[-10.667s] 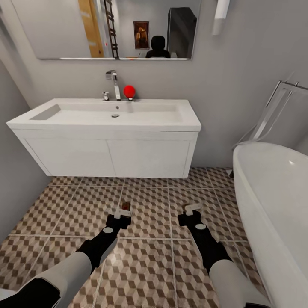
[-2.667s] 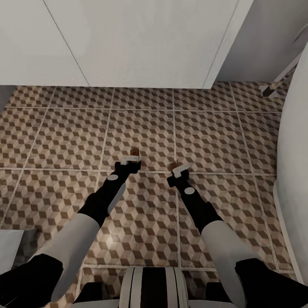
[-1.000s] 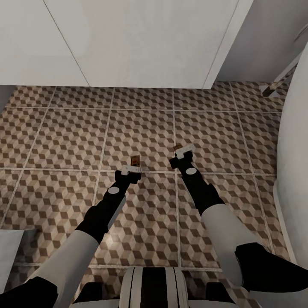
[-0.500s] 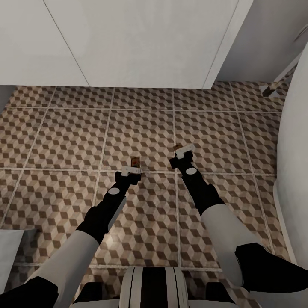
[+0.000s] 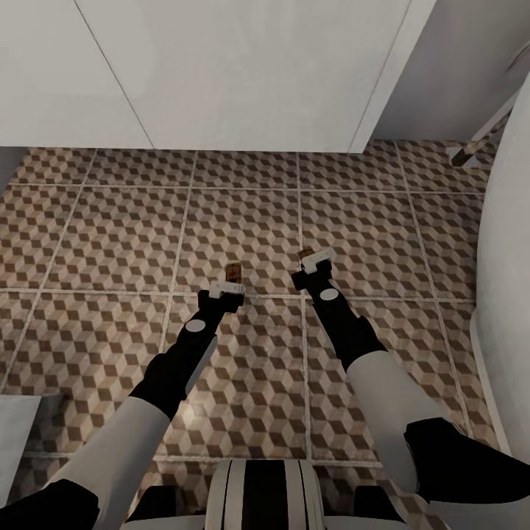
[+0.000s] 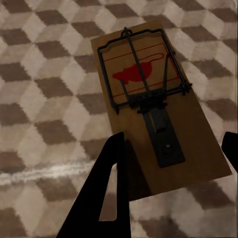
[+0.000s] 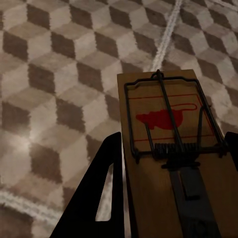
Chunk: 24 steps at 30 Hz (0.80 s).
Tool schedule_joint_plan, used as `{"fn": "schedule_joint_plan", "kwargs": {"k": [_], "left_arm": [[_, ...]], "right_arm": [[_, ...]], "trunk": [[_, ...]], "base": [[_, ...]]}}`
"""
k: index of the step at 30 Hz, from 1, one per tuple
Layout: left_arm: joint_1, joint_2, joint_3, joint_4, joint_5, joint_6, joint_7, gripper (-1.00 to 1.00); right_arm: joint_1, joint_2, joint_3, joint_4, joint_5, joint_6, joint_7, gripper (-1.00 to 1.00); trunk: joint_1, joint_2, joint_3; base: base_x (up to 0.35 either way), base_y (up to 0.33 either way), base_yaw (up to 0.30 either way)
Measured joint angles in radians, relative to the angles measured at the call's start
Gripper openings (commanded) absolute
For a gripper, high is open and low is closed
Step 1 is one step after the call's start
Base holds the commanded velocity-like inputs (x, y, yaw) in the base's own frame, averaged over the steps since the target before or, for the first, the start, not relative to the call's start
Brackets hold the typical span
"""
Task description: Take the four mousetraps from the cabinet in the bathroom and place them on the bathroom floor. Make sure all four end up on the same floor surface, and ensure that at least two of them are either under or directly next to the same bathroom sink.
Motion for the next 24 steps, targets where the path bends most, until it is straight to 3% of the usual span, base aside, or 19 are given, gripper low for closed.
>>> {"fn": "schedule_joint_plan", "kwargs": {"k": [24], "left_arm": [[0.001, 0.004, 0.001, -0.054, -0.002, 0.000, 0.000, -1.00]], "right_arm": [[0.002, 0.000, 0.002, 0.004, 0.000, -0.005, 0.059, -1.00]], "trunk": [[0.011, -0.006, -0.093]], "base": [[0.000, 0.000, 0.000]]}}
